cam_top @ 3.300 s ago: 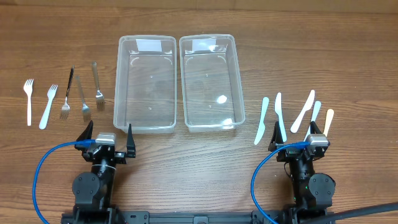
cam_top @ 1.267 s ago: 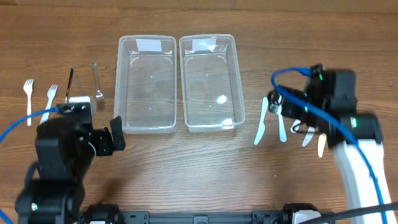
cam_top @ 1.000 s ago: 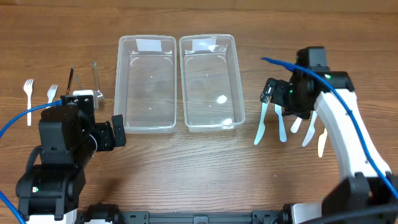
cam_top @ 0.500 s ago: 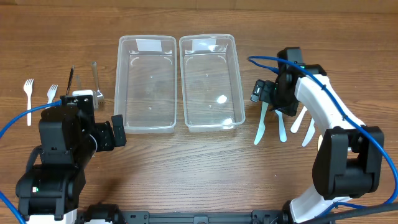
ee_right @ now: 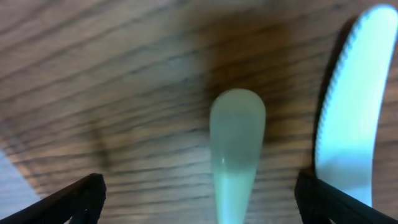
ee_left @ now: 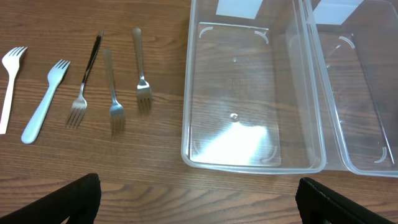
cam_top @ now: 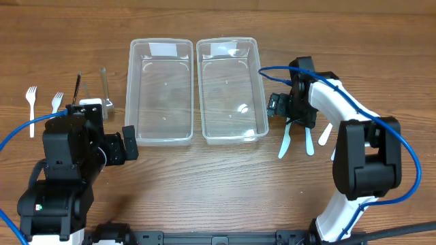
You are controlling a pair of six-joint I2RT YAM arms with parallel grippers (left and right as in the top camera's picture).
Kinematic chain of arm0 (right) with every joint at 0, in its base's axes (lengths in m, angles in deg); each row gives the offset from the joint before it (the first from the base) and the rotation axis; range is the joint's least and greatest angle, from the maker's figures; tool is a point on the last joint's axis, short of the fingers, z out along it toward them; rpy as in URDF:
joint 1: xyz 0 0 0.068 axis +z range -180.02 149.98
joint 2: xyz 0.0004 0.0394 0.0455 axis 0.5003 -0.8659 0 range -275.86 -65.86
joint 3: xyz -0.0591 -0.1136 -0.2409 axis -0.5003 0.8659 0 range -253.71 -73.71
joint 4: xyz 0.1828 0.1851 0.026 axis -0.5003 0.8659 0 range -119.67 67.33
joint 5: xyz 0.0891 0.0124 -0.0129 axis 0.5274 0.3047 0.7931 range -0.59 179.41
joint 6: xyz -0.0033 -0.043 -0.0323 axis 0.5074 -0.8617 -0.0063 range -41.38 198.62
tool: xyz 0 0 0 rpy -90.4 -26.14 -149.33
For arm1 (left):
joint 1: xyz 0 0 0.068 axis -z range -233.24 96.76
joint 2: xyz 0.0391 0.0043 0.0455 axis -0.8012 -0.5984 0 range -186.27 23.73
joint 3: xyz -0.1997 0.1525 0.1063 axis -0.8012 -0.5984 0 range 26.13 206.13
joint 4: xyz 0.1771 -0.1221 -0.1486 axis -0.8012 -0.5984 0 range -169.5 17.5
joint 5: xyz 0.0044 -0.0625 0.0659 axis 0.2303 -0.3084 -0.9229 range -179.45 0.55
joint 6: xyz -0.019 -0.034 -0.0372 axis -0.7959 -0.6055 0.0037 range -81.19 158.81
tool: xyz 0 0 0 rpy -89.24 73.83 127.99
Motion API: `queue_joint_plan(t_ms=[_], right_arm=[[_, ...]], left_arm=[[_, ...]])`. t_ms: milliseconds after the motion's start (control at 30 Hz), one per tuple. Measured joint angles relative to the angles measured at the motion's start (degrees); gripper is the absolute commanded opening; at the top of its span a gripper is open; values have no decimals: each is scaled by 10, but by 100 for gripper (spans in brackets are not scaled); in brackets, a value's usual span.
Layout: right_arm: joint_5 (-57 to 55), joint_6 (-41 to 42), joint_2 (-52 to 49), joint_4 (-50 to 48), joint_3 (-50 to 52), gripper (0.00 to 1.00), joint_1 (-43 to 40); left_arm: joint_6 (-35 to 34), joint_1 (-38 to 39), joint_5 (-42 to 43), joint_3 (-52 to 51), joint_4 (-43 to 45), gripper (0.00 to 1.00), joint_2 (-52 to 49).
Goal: Pack container
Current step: 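Move the right gripper over the light-blue knife and grasp it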
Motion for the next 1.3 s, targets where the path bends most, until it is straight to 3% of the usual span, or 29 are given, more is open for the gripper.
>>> queue_joint_plan(t_ms=[133,233,333,500,667,733,1300], right_arm=[[-2,0,-4,0,-3,93,0],[-9,1,-6,-1,-5,75,0],[-12,-2,-7,-3,-5,72,-1],[-14,-1,-7,-6,-5,56,-1],[-16,-2,-8,-7,-5,51,-1],[-19,-2,-8,-7,-5,38,-1],[-33,-2,-9,-5,-5,22,-1]], left_arm=[[0,0,0,0,0,100,0],[0,0,0,0,0,100,0],[0,0,0,0,0,100,0],[0,0,0,0,0,100,0],[0,0,0,0,0,100,0],[0,0,0,0,0,100,0],[0,0,0,0,-1,100,0]])
